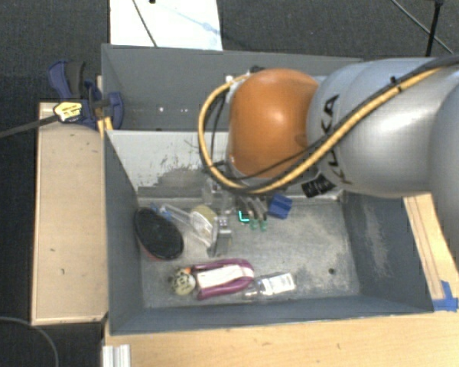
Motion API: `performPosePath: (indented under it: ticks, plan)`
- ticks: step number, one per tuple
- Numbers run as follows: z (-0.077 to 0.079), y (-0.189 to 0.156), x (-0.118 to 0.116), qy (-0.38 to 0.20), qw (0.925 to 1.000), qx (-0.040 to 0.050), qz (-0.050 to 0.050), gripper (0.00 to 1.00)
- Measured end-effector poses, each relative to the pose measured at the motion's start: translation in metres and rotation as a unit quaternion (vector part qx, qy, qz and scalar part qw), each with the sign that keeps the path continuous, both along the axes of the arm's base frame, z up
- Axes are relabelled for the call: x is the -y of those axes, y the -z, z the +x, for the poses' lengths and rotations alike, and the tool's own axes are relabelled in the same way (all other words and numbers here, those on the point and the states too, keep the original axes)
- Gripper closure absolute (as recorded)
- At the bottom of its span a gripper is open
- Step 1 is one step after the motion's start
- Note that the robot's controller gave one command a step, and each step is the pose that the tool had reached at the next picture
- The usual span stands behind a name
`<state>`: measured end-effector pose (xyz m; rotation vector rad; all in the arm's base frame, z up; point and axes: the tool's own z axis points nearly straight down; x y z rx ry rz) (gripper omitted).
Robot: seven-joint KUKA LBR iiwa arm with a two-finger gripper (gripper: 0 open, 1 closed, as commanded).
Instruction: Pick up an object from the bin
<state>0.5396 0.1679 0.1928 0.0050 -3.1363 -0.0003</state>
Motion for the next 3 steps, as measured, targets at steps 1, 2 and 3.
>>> performPosePath:
  ticks: [1, 2, 3]
  plan:
    - [0.024, 0.115, -0.006, 0.022, 0.9997, 0.0019, 0.0, 0.0]
    - [0.025, 0.111, -0.007, 0.026, 0.9996, 0.0046, 0.001, 1.0]
    - [0.041, -0.016, -0.015, 0.018, 0.9998, 0.0083, 0.002, 1.0]
